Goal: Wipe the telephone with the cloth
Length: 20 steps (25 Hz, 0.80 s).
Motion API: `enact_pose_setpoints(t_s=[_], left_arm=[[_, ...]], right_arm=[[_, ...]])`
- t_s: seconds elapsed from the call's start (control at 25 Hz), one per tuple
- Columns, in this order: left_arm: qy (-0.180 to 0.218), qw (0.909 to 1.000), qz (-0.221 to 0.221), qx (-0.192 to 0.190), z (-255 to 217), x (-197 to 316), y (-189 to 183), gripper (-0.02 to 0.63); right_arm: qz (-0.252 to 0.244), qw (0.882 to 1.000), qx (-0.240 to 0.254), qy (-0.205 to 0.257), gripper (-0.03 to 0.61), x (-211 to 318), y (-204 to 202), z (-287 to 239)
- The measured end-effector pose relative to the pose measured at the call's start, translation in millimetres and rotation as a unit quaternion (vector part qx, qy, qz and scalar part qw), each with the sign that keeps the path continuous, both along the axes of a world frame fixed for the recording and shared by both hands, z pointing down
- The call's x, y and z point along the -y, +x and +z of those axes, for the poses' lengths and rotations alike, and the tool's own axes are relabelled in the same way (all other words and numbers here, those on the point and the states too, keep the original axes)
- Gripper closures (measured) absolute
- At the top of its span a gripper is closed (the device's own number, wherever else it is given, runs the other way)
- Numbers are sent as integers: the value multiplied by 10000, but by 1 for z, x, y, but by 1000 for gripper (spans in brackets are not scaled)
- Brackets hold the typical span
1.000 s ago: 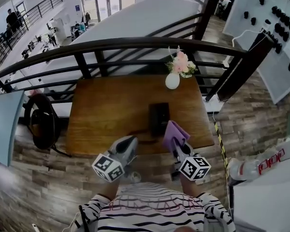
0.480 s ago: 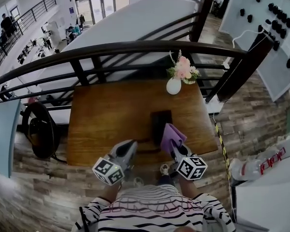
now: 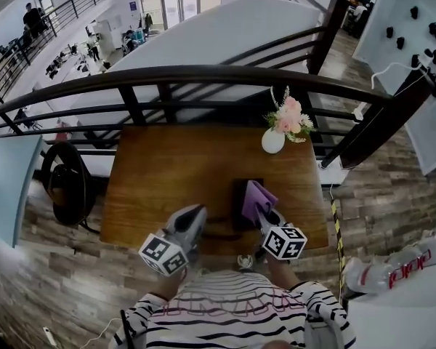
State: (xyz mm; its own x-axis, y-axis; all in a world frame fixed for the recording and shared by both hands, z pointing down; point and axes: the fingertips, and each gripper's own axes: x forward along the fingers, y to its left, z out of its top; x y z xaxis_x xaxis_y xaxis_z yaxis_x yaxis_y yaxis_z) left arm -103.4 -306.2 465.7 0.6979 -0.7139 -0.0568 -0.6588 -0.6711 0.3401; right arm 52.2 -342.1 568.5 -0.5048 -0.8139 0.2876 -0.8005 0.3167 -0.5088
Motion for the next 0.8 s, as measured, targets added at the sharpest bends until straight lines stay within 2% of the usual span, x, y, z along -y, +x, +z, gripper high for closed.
enact_pose_setpoints(t_s=[0.24, 0.56, 0.8], left_arm=[[-64, 9997, -223, 1, 4, 17, 10, 612], [-160, 9980, -604, 68, 7, 25, 4, 612], [-248, 9966, -779, 79, 13, 28, 2, 613]], right_arm=[[-515, 9985, -12, -201, 541, 35, -13, 21], [-1361, 9884, -130, -655, 541, 65, -61, 59], [-1315, 9867, -422, -855, 541, 78, -54, 85]])
